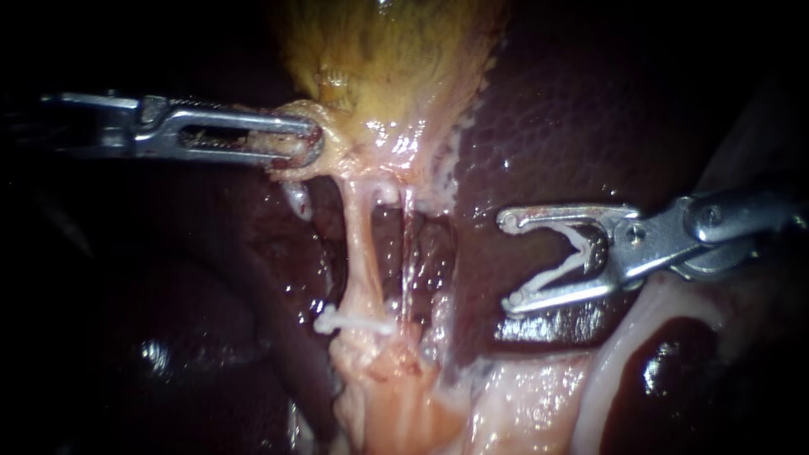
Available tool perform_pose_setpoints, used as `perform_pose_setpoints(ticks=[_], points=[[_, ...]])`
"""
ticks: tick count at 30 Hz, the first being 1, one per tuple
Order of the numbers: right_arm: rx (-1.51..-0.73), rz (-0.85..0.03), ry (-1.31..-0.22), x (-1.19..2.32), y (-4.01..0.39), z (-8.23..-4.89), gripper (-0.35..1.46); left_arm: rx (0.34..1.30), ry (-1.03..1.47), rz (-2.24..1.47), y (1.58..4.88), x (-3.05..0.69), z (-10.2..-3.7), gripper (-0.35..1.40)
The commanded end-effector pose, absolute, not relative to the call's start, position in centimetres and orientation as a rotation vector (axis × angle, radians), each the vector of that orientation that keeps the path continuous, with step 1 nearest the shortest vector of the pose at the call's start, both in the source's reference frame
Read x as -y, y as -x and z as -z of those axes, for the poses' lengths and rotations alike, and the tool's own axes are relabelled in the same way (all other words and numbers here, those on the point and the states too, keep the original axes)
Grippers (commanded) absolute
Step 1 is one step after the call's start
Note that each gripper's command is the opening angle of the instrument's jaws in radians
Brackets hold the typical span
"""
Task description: Clipping second clip left tube
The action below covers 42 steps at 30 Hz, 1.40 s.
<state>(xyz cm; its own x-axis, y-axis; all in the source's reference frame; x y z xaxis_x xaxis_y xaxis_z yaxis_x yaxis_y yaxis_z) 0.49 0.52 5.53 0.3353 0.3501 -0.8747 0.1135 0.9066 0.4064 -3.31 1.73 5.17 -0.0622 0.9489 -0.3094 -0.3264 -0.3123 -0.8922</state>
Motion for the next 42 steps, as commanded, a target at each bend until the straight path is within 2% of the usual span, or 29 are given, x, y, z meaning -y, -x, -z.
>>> perform_pose_setpoints(ticks=[1,10,19,23,30,42], points=[[-1.230,-0.161,-0.436,-0.52,-0.49,-5.53,0.50,0.795,1.167,-1.586,3.27,-1.75,-5.14,-0.35],[-1.228,-0.165,-0.432,-0.50,-0.57,-5.50,0.50,0.794,1.176,-1.555,2.83,-1.89,-4.60,-0.35],[-1.237,-0.151,-0.455,-0.35,-1.10,-5.33,0.50,0.788,1.175,-1.554,2.86,-1.82,-4.55,-0.35],[-1.233,-0.174,-0.497,-0.24,-1.38,-5.33,0.50,0.788,1.175,-1.554,2.86,-1.82,-4.55,-0.35],[-1.219,-0.215,-0.528,-0.15,-1.70,-5.55,0.50,0.787,1.175,-1.554,2.87,-1.81,-4.55,-0.35],[-1.212,-0.234,-0.541,-0.24,-1.99,-5.95,0.50,0.785,1.176,-1.555,2.88,-1.80,-4.56,-0.35]])
